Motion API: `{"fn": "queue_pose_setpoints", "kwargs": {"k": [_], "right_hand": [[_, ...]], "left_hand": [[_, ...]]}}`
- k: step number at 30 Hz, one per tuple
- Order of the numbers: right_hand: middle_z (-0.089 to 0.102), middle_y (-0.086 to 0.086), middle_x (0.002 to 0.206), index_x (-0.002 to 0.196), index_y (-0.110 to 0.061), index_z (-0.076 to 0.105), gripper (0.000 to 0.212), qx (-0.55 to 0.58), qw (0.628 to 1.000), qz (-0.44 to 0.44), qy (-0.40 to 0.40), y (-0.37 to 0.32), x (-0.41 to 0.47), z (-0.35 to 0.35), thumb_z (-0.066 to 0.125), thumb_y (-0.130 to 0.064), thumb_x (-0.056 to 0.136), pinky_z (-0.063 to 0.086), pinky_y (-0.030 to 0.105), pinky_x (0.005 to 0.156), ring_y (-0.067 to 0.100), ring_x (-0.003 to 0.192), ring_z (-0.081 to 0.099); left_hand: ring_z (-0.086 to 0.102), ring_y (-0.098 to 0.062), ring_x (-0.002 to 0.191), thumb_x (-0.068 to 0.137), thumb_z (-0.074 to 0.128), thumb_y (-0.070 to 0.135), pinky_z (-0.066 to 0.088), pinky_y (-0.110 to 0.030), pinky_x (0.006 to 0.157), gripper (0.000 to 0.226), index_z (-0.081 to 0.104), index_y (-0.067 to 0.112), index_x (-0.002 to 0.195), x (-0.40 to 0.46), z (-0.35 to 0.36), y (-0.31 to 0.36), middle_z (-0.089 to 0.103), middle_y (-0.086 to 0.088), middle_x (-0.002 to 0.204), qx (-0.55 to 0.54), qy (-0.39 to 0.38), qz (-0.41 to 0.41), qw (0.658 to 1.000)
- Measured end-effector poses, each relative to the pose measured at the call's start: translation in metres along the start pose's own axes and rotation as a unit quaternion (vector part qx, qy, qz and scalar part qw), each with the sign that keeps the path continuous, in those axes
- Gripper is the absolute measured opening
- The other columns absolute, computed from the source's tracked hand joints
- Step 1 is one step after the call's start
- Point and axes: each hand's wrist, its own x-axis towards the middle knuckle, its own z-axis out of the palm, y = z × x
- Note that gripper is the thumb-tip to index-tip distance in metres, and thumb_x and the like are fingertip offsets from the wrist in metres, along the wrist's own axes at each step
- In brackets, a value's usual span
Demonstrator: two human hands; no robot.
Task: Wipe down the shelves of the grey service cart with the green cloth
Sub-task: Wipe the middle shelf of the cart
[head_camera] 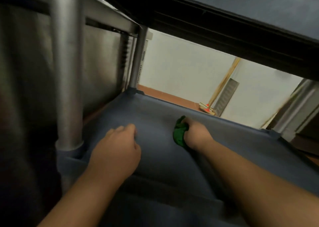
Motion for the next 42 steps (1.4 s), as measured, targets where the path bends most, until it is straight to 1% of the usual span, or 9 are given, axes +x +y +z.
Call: {"fn": "queue_pose_setpoints", "kwargs": {"k": [4,9,13,16,20,25,33,38,42], "right_hand": [[0.061,0.014,0.123,0.132,-0.023,0.05,0.046,0.006,0.997,-0.077,-0.016,-0.098,0.021,0.027,0.047,-0.014,0.087,0.05,0.04,0.093,0.035,0.109,0.059],[0.065,0.012,0.12,0.124,-0.02,0.058,0.039,0.044,0.98,-0.19,-0.036,-0.177,0.032,0.049,0.052,-0.011,0.086,0.049,0.037,0.092,0.032,0.108,0.06],[0.063,0.013,0.122,0.127,-0.016,0.059,0.041,0.051,0.965,-0.253,-0.047,-0.195,0.033,0.055,0.055,-0.012,0.087,0.047,0.034,0.091,0.031,0.108,0.059],[0.063,0.011,0.118,0.126,-0.022,0.057,0.041,0.029,0.969,-0.243,-0.016,-0.174,0.035,0.056,0.052,-0.017,0.086,0.048,0.035,0.088,0.032,0.106,0.059],[0.059,0.012,0.124,0.129,-0.027,0.055,0.043,-0.014,0.981,-0.192,0.003,-0.12,0.032,0.042,0.047,-0.017,0.088,0.048,0.041,0.093,0.034,0.111,0.055],[0.051,0.012,0.136,0.138,-0.026,0.05,0.048,-0.052,0.993,-0.107,0.005,-0.003,0.015,0.007,0.043,-0.013,0.092,0.045,0.041,0.099,0.034,0.121,0.049],[0.061,0.013,0.124,0.125,-0.029,0.057,0.041,-0.065,0.996,0.054,0.022,0.233,-0.045,-0.072,0.044,-0.013,0.09,0.051,0.041,0.092,0.033,0.108,0.058],[0.059,0.005,0.127,0.123,-0.035,0.056,0.04,-0.081,0.986,0.142,0.043,0.36,-0.086,-0.113,0.045,-0.016,0.089,0.049,0.039,0.095,0.031,0.112,0.057],[0.061,0.01,0.121,0.114,-0.041,0.057,0.042,-0.059,0.973,0.216,0.054,0.428,-0.112,-0.141,0.048,-0.011,0.087,0.054,0.041,0.089,0.031,0.101,0.06]], "left_hand": [[0.05,-0.017,0.098,0.086,0.043,0.025,0.047,-0.039,0.083,0.011,0.047,0.027,0.096,0.0,-0.02,-0.014,0.053,0.007,0.098,-0.018,0.028,-0.009,0.999],[0.048,-0.013,0.096,0.087,0.042,0.022,0.042,-0.032,0.084,0.013,0.046,0.028,0.097,-0.001,-0.029,-0.024,0.049,0.008,0.095,-0.062,0.05,0.006,0.997],[0.047,-0.01,0.094,0.088,0.044,0.021,0.044,-0.028,0.084,0.03,0.048,0.025,0.117,0.003,-0.03,-0.028,0.048,0.011,0.098,-0.094,0.066,-0.01,0.993],[0.047,-0.009,0.092,0.088,0.043,0.022,0.044,-0.029,0.082,0.016,0.046,0.031,0.101,0.0,-0.029,-0.023,0.046,0.011,0.094,-0.077,0.047,-0.007,0.996],[0.049,-0.015,0.091,0.084,0.044,0.022,0.043,-0.036,0.077,0.006,0.044,0.027,0.087,-0.004,-0.017,-0.003,0.047,0.007,0.089,-0.054,0.047,-0.006,0.997],[0.049,-0.013,0.092,0.086,0.047,0.021,0.045,-0.035,0.078,0.01,0.045,0.03,0.091,-0.015,0.014,0.056,0.049,0.011,0.091,-0.061,0.028,0.024,0.997],[0.051,-0.007,0.081,0.085,0.048,0.023,0.049,-0.038,0.072,0.008,0.046,0.031,0.085,-0.044,0.085,0.19,0.053,0.011,0.084,-0.037,-0.057,0.105,0.992],[0.051,-0.007,0.082,0.09,0.049,0.028,0.051,-0.034,0.077,0.006,0.048,0.032,0.095,-0.037,0.126,0.251,0.053,0.011,0.088,0.028,-0.123,0.144,0.981],[0.054,-0.013,0.095,0.089,0.053,0.031,0.049,-0.033,0.085,0.022,0.051,0.03,0.111,-0.021,0.137,0.265,0.056,0.007,0.103,0.084,-0.155,0.143,0.974]]}}
